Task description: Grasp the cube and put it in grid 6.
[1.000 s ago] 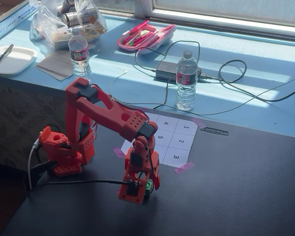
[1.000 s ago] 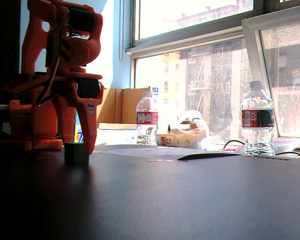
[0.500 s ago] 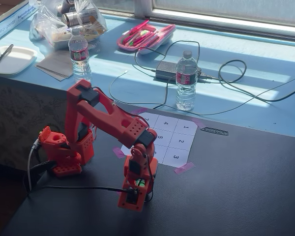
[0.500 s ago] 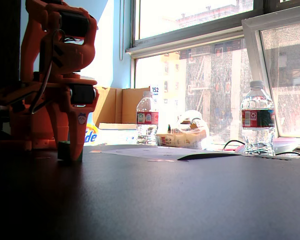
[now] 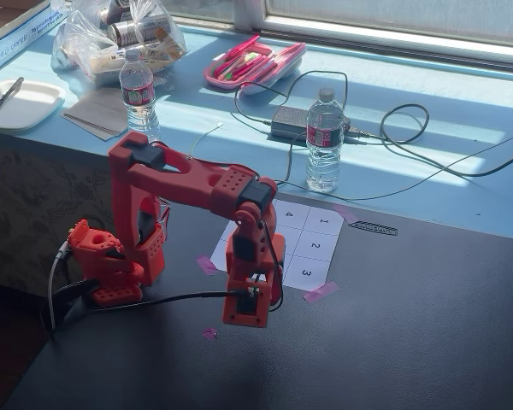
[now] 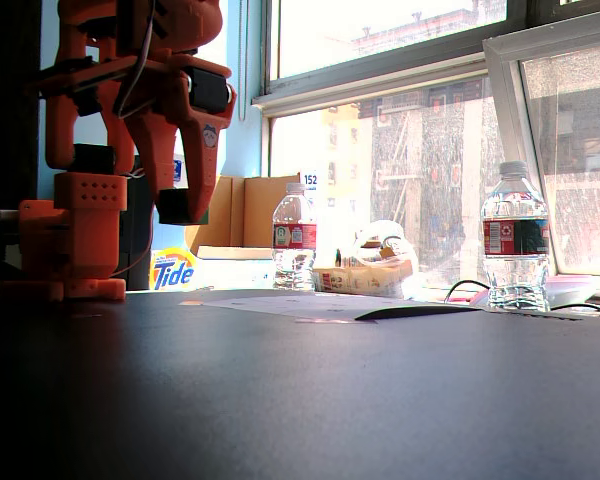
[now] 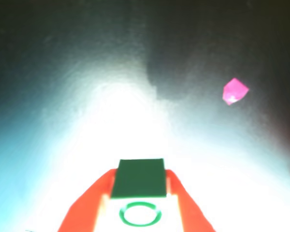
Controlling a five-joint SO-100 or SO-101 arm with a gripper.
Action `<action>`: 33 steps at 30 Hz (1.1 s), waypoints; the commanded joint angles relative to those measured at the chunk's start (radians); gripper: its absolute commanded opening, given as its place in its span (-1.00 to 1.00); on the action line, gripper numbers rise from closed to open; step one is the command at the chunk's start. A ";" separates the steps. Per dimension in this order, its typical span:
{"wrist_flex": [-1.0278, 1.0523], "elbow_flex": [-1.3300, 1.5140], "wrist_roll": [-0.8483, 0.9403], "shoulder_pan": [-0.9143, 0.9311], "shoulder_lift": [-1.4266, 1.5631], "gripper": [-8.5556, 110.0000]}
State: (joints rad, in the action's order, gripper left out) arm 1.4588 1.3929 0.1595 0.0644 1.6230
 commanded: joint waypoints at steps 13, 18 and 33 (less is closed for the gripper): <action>0.040 -0.129 -0.094 -0.350 -0.048 -0.85; 0.011 -0.130 -0.115 -0.428 -0.109 -0.85; -0.146 0.032 -0.135 -0.522 -0.198 -0.85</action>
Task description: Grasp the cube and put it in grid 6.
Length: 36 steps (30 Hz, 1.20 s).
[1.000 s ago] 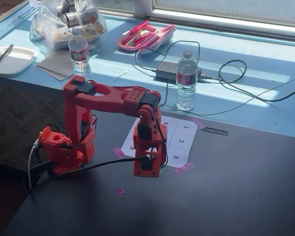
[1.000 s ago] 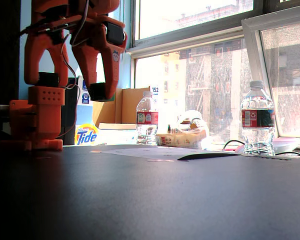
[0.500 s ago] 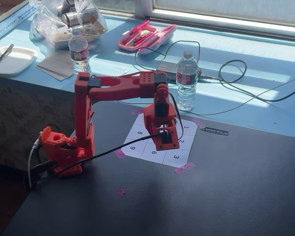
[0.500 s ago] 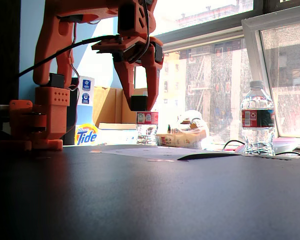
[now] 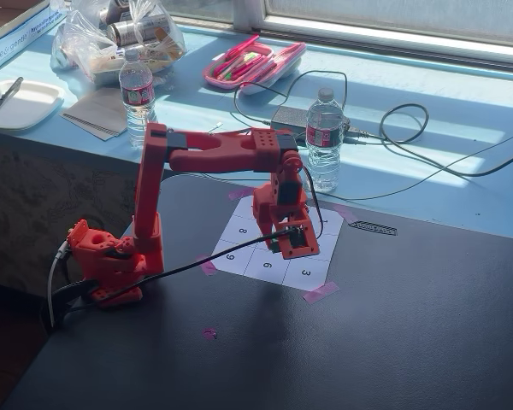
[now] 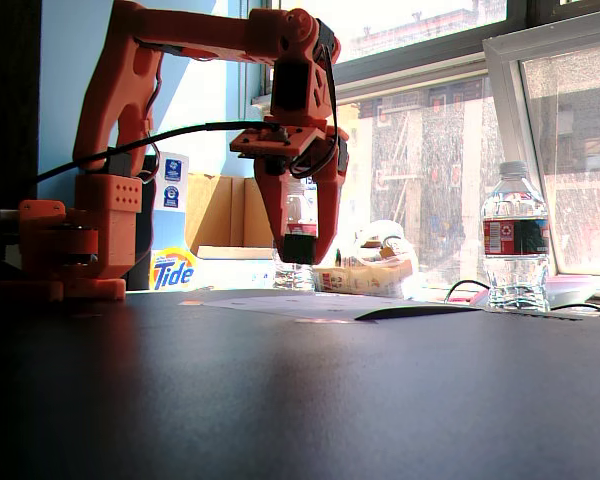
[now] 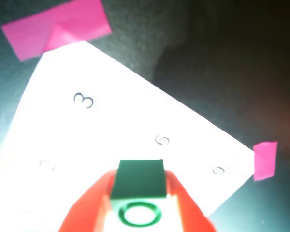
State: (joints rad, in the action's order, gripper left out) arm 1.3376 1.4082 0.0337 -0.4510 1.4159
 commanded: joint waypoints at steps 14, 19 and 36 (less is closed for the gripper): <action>-0.048 0.069 0.028 -0.014 0.026 -0.67; -0.051 0.089 0.035 -0.011 0.026 -0.60; 0.215 -0.184 0.107 0.057 0.196 -0.32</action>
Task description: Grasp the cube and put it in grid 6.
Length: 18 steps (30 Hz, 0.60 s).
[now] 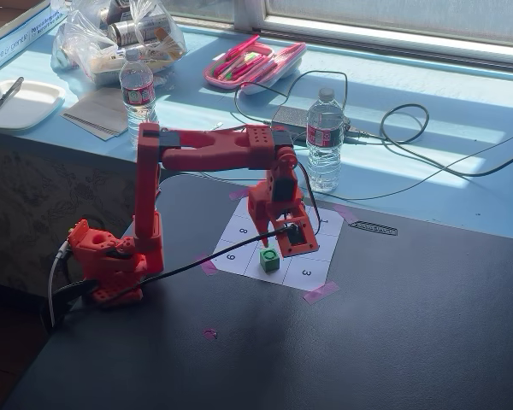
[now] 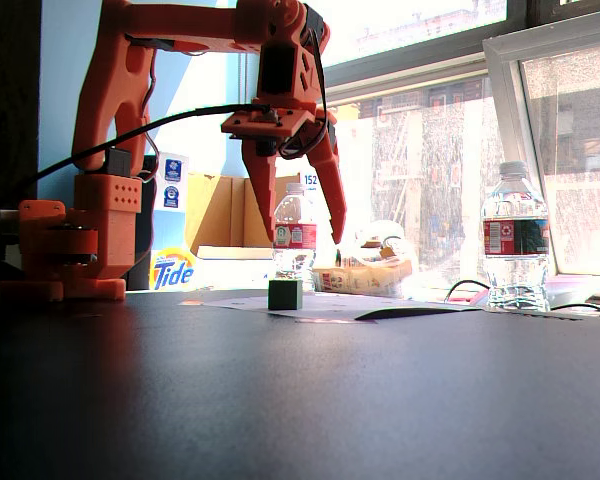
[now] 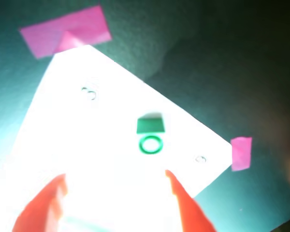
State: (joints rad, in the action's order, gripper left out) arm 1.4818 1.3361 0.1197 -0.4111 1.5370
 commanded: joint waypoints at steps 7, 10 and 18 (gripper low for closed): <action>0.138 -0.155 0.046 0.156 0.189 -0.78; 0.153 -0.153 0.074 0.232 0.233 -0.85; 0.118 -0.008 0.094 0.387 0.448 -0.85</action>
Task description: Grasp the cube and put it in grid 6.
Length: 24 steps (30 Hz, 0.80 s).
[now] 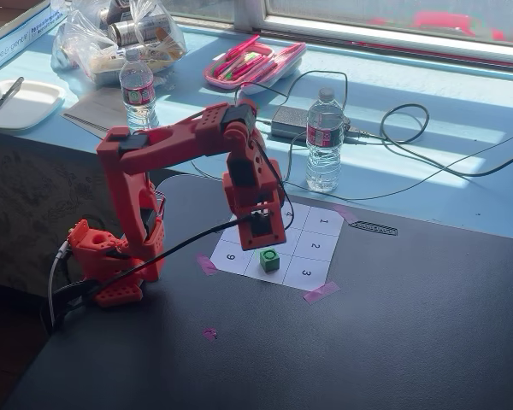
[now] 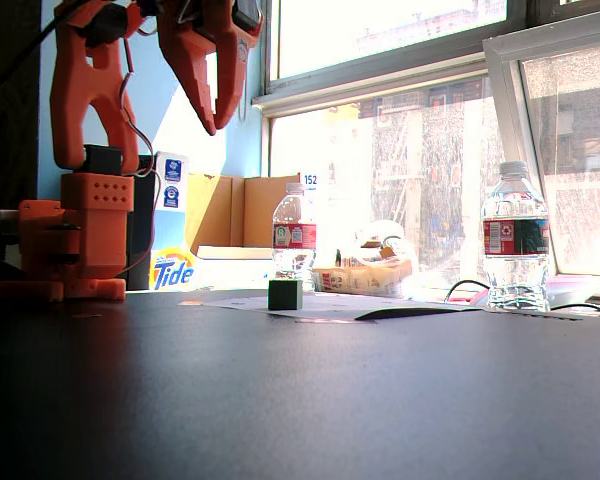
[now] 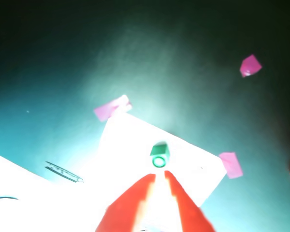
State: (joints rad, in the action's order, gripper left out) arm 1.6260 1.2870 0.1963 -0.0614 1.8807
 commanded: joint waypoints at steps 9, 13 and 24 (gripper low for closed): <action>-0.215 0.428 0.031 0.083 0.471 -0.85; -0.295 0.584 0.031 0.094 0.614 -0.85; -0.480 1.055 0.034 0.124 0.928 -0.85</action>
State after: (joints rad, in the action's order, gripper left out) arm 1.1888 2.2596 0.2163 0.0614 2.7443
